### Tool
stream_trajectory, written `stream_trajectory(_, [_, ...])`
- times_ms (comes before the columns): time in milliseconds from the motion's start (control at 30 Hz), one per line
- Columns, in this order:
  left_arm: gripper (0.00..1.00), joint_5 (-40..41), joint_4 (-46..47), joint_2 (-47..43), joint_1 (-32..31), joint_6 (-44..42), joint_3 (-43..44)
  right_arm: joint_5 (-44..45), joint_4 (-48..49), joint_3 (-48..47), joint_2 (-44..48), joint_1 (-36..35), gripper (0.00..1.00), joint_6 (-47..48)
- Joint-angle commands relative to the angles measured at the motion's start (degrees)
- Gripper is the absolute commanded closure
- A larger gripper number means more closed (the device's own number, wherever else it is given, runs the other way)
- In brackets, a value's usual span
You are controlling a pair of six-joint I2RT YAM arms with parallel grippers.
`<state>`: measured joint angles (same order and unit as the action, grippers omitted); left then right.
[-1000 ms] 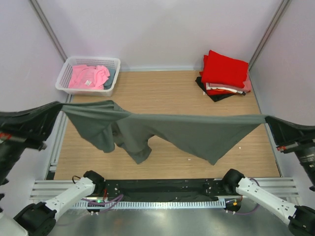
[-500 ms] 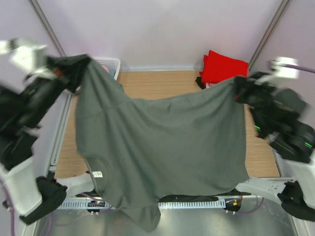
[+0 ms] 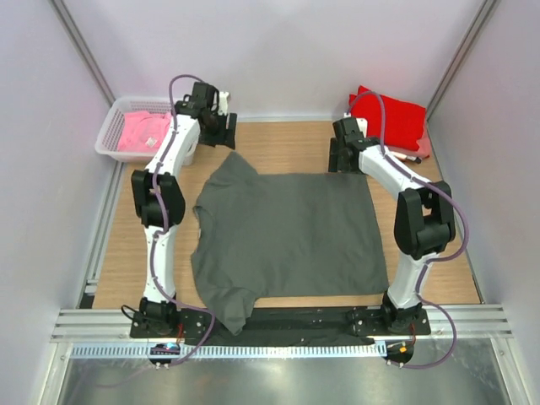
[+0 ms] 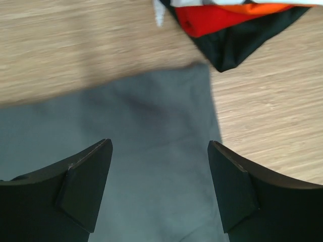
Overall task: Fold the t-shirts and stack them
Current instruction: Flatten the tshirt out
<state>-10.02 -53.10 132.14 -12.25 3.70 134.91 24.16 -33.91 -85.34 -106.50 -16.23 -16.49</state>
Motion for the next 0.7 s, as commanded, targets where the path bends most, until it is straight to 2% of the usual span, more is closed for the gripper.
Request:
stream_trajectory(0, [0.30, 0.6, -0.7, -13.9, -0.9, 3.6, -2.0, -5.2, 3.9, -4.9, 6.1, -1.4, 0.17, 0.4])
stream_trajectory(33, [0.25, 0.9, 1.3, -16.3, -1.0, 3.8, -5.2, -5.6, 4.0, -4.7, 8.2, -1.5, 0.16, 0.5])
stream_trajectory(67, [0.23, 1.6, 4.1, -19.1, -1.2, 3.8, -10.8, -6.3, 3.9, -4.4, 9.2, -1.5, 0.16, 0.2])
stream_trajectory(100, [0.22, 3.3, 4.7, -21.3, -1.5, 4.0, -12.4, -6.8, 3.4, -3.7, 10.3, -1.5, 0.16, 0.0])
stream_trajectory(267, [0.22, 6.1, 3.9, -34.2, -2.2, 6.3, -22.9, -10.8, 2.9, 1.2, 18.2, -1.5, 0.15, -2.5])
stream_trajectory(400, [0.25, 6.0, 4.5, -43.2, -4.4, 9.9, -39.8, -15.6, 1.4, 8.8, 21.9, -1.6, 0.15, -4.9])
stream_trajectory(500, [0.27, 9.4, 4.4, -51.7, -9.5, 13.8, -48.7, -17.0, 0.8, 16.3, 28.2, -1.7, 0.16, -7.6])
stream_trajectory(533, [0.27, 11.5, 3.7, -56.8, -11.0, 15.3, -54.4, -16.8, 1.0, 18.8, 30.2, -1.9, 0.16, -8.4])
stream_trajectory(667, [0.27, 12.3, -4.2, -68.3, -18.2, 24.2, -65.2, -16.1, 1.1, 29.2, 43.1, -2.1, 0.15, -12.1])
